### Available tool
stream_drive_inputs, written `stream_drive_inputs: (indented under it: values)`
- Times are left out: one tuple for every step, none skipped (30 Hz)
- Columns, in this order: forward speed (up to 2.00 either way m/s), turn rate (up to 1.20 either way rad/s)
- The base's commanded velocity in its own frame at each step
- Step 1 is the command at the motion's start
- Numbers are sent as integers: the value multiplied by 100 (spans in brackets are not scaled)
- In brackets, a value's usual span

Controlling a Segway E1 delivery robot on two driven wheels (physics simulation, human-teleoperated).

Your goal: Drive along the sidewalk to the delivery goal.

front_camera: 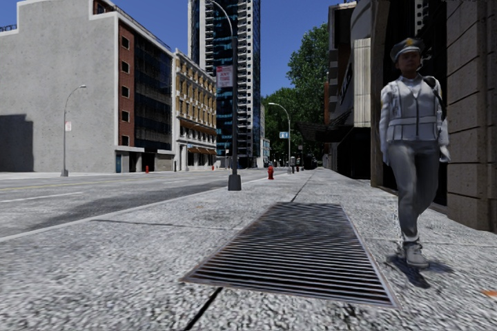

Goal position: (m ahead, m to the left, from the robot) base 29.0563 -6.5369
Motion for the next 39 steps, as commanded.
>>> stream_drive_inputs:
  values:
    - [200,0]
    - [200,0]
    - [200,0]
    - [200,0]
    - [200,0]
    - [200,0]
    - [200,0]
    - [200,0]
    - [200,0]
    - [200,0]
    - [200,0]
    - [200,0]
    - [200,0]
    - [200,0]
    - [200,0]
    - [200,0]
    - [200,-22]
    - [200,-22]
    - [200,-45]
    - [200,-55]
    - [200,-58]
    - [200,-58]
    - [200,-59]
    - [200,-59]
    - [200,-59]
    - [200,-59]
    - [200,-59]
    - [200,-59]
    - [200,-59]
    - [200,-59]
    - [200,-59]
    - [200,-59]
    - [200,-45]
    - [200,0]
    - [200,0]
    - [200,0]
    - [200,0]
    - [200,0]
    - [200,0]
